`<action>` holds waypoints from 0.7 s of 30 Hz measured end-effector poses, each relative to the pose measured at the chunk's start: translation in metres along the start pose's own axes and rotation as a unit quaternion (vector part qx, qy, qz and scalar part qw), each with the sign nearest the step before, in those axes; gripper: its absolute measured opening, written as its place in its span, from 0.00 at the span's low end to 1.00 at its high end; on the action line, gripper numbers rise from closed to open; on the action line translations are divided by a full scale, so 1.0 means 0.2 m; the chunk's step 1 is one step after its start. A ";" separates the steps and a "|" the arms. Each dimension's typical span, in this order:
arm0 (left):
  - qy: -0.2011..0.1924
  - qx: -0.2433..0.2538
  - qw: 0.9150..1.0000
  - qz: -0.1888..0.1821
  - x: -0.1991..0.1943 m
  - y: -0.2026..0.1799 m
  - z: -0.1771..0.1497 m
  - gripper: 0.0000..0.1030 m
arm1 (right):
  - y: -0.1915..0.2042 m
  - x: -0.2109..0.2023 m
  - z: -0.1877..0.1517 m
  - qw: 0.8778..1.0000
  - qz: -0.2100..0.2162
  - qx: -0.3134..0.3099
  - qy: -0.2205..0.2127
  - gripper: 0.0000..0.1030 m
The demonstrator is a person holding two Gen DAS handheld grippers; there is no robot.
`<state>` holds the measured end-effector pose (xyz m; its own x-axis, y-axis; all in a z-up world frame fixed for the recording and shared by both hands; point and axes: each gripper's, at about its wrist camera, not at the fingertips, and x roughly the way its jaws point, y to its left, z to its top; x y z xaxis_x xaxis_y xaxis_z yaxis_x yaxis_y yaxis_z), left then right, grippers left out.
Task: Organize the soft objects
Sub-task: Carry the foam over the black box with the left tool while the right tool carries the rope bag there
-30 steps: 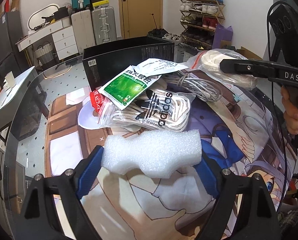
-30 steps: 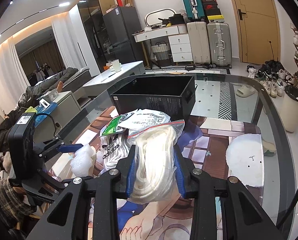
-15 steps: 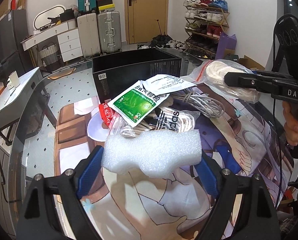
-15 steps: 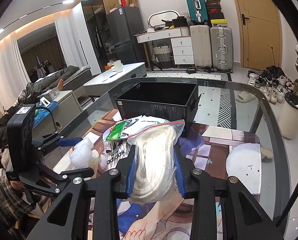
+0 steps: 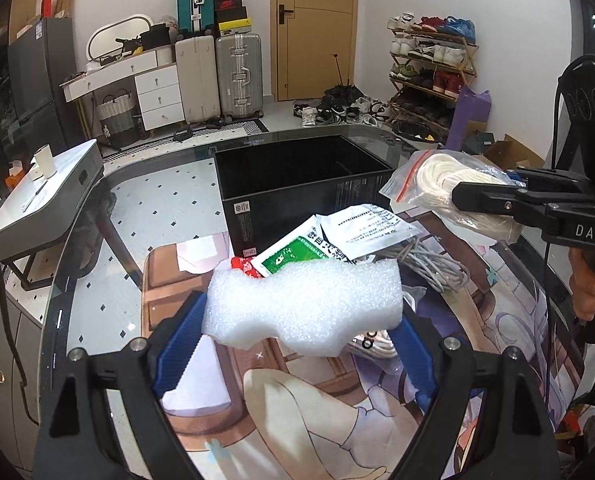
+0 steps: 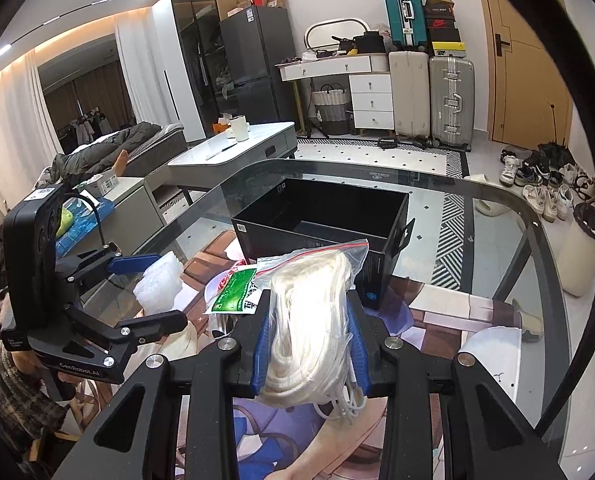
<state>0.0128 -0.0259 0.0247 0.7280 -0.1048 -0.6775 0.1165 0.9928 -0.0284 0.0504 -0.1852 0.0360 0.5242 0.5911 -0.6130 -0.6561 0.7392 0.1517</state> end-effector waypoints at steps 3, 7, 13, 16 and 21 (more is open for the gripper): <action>-0.006 0.000 1.000 0.000 0.00 0.00 0.04 0.84 | 0.01 0.01 0.03 1.000 -0.001 -0.003 0.000 0.33; -0.014 0.009 1.000 0.009 -0.01 -0.01 0.08 0.85 | 0.00 0.00 0.07 1.000 -0.006 -0.002 -0.002 0.33; -0.025 0.019 0.999 0.011 -0.01 -0.01 0.15 0.84 | -0.01 -0.03 0.11 1.000 -0.015 -0.001 -0.006 0.33; -0.029 0.019 0.999 0.010 -0.02 0.00 0.18 0.84 | -0.02 -0.04 0.14 1.000 -0.016 0.000 -0.008 0.33; -0.030 0.019 0.999 0.013 -0.01 0.01 0.21 0.85 | -0.03 -0.03 0.20 1.000 -0.020 0.000 -0.006 0.33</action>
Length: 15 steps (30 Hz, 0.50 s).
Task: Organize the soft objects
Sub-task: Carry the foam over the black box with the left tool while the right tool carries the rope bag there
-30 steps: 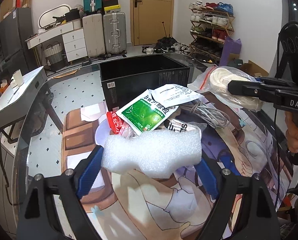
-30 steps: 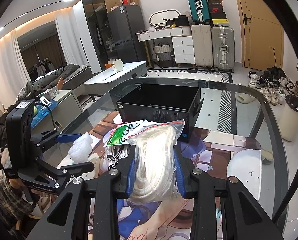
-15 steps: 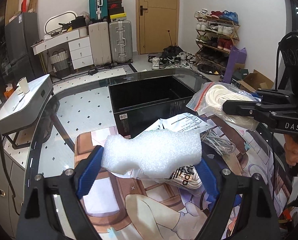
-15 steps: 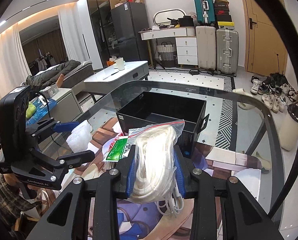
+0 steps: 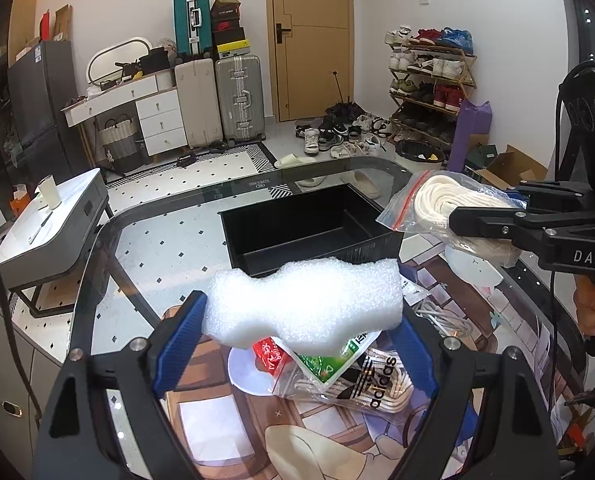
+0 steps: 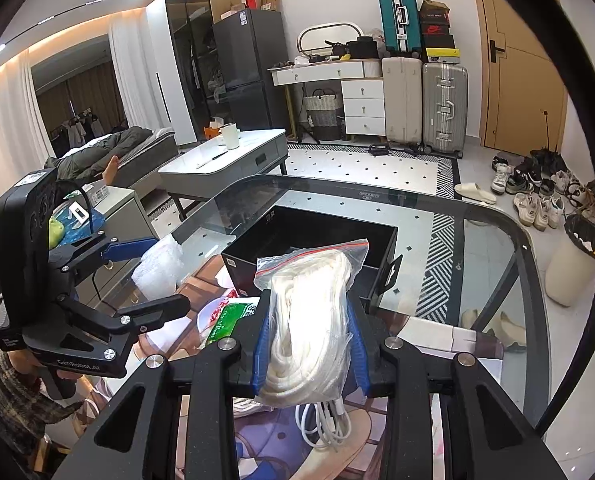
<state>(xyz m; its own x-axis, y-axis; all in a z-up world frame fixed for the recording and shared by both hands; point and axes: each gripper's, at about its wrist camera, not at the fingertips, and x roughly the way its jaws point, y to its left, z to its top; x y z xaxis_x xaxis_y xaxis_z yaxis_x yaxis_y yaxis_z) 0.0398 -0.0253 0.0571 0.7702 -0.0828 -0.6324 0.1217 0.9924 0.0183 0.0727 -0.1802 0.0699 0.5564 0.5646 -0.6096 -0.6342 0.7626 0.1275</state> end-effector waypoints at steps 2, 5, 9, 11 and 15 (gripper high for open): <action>-0.001 -0.001 1.000 0.001 0.00 0.01 0.01 0.85 | 0.00 0.01 0.01 1.000 -0.002 0.000 0.000 0.33; 0.000 -0.002 1.000 0.001 0.01 0.02 0.02 0.84 | -0.02 0.02 0.04 1.000 -0.002 0.001 -0.001 0.33; -0.002 -0.002 1.000 0.003 0.02 0.04 0.05 0.85 | -0.04 0.02 0.07 1.000 -0.001 0.000 -0.003 0.33; -0.001 -0.001 1.000 0.004 0.03 0.04 0.06 0.84 | -0.05 0.02 0.09 1.000 0.002 -0.001 -0.004 0.33; 0.003 0.002 1.000 0.013 0.05 0.05 0.09 0.85 | -0.08 0.04 0.12 1.000 0.000 -0.001 -0.005 0.33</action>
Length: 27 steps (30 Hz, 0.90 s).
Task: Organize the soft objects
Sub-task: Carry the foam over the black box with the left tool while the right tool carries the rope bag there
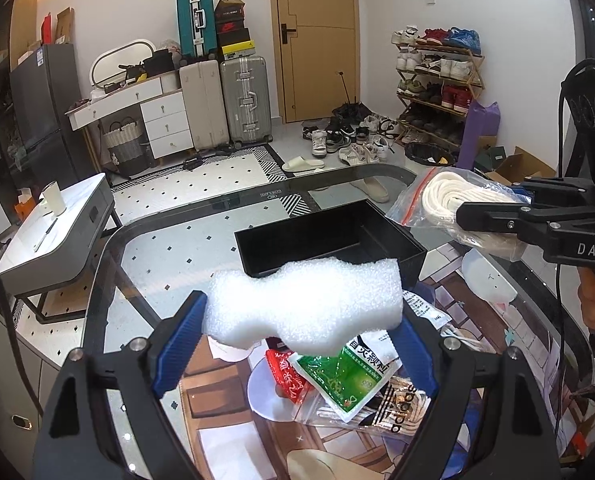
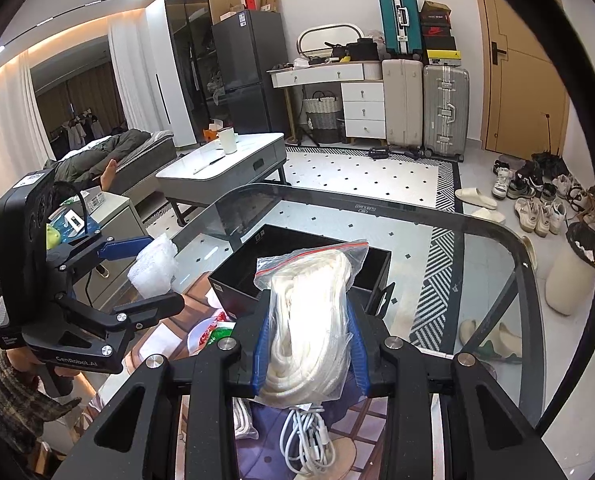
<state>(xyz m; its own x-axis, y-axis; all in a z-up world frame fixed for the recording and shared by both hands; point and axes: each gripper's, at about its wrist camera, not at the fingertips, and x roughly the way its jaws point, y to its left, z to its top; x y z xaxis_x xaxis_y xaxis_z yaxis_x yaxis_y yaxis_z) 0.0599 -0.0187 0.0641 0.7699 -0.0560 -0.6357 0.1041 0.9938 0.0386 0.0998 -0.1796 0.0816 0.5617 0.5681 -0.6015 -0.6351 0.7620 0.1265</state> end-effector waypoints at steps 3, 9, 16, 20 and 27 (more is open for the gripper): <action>0.000 0.003 1.000 0.000 0.02 0.01 0.03 0.84 | -0.01 0.01 0.02 1.000 -0.002 0.001 -0.002 0.33; 0.001 0.004 1.000 -0.007 0.06 0.03 0.08 0.84 | -0.02 0.03 0.06 1.000 0.000 0.001 -0.005 0.33; 0.001 0.011 1.000 -0.011 0.11 0.06 0.14 0.84 | -0.02 0.03 0.08 1.000 -0.002 0.001 -0.006 0.33; 0.000 0.011 1.000 -0.010 0.13 0.07 0.17 0.85 | -0.03 0.05 0.12 1.000 -0.004 -0.001 -0.004 0.33; 0.000 0.008 1.000 -0.012 0.18 0.10 0.21 0.85 | -0.03 0.11 0.16 1.000 -0.002 0.001 0.000 0.33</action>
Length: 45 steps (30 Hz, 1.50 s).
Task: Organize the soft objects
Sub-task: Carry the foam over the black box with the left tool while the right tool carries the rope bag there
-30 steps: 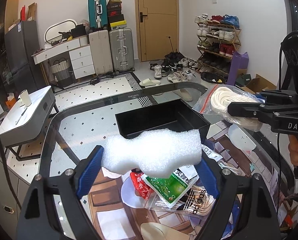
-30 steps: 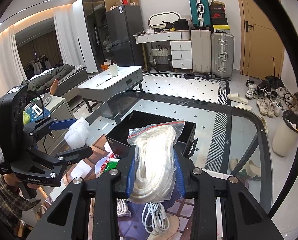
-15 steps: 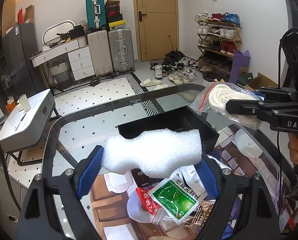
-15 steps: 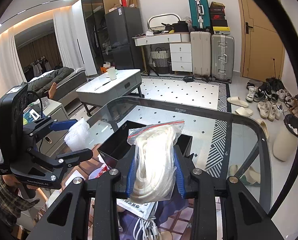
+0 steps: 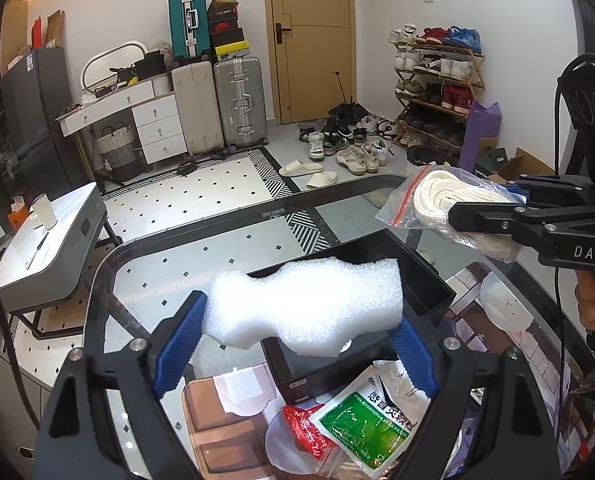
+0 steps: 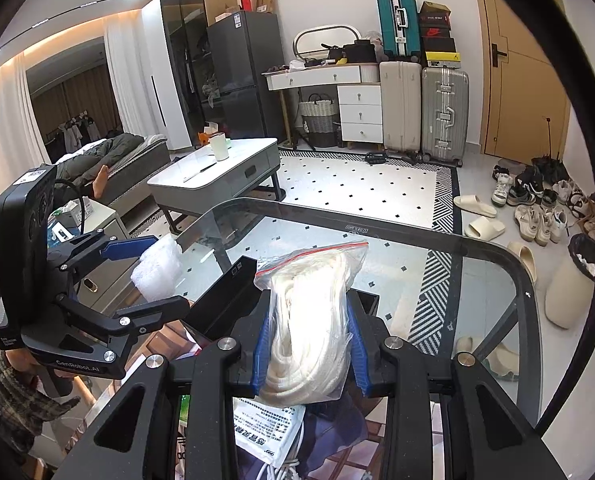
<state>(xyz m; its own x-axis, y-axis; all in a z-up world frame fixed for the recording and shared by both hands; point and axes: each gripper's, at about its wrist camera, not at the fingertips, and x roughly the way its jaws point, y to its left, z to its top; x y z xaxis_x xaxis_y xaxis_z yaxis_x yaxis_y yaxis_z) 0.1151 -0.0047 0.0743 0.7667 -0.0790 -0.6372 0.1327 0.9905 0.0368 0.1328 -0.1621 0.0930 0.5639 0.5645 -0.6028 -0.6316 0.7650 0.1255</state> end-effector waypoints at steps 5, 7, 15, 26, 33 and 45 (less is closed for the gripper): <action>-0.001 0.001 1.000 0.000 0.03 0.02 0.02 0.85 | -0.01 0.05 0.01 1.000 0.004 0.000 0.007 0.33; 0.002 0.001 1.000 -0.001 0.06 0.02 0.03 0.85 | -0.02 0.08 0.02 1.000 0.005 0.002 0.009 0.33; 0.016 0.003 1.000 -0.006 0.18 0.03 0.07 0.84 | -0.05 0.16 0.05 1.000 0.013 0.009 0.020 0.33; 0.041 0.005 0.999 -0.016 0.32 0.03 0.05 0.85 | -0.04 0.29 0.07 0.999 0.022 0.005 0.041 0.33; 0.057 0.010 0.998 -0.018 0.37 0.03 0.03 0.84 | -0.04 0.37 0.05 0.998 0.028 0.001 0.057 0.33; 0.076 0.042 0.996 -0.006 0.42 -0.03 0.03 0.85 | -0.05 0.44 0.03 0.997 0.026 0.000 0.076 0.33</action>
<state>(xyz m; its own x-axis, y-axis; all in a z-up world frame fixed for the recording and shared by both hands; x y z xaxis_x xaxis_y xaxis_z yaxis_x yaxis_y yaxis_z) 0.1836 -0.0182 0.0252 0.6620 -0.0661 -0.7466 0.1980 0.9761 0.0891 0.1920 -0.1192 0.0436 0.4423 0.5504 -0.7081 -0.6583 0.7354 0.1605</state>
